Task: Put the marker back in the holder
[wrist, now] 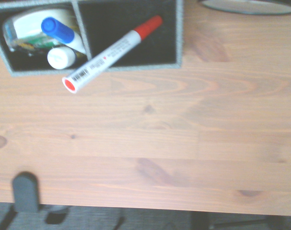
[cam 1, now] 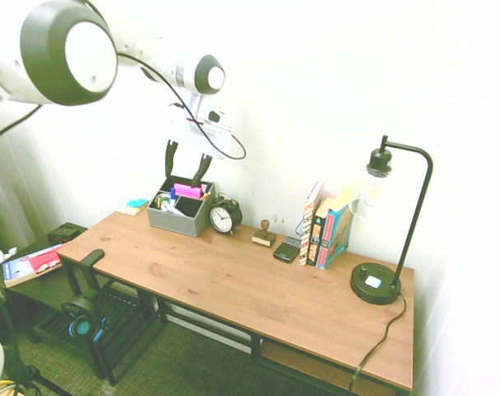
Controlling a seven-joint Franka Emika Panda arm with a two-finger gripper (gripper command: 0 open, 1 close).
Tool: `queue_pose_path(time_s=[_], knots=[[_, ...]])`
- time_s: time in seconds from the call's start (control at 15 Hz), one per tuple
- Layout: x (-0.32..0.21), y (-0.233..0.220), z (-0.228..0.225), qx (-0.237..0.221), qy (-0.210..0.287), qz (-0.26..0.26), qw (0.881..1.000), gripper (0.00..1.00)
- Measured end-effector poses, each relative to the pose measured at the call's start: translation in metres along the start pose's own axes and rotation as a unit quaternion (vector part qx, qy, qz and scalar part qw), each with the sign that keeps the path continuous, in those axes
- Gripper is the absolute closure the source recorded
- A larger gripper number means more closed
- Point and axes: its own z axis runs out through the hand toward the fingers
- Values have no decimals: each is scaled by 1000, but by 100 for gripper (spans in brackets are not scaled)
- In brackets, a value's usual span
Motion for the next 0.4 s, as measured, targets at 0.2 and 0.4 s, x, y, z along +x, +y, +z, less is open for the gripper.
queue_pose_path(time_s=[0.2, 0.4], knots=[[-21, 48, -46, 12, 85, -19, 996, 0], [-51, 89, -79, 59, 140, -29, 988, 0]])
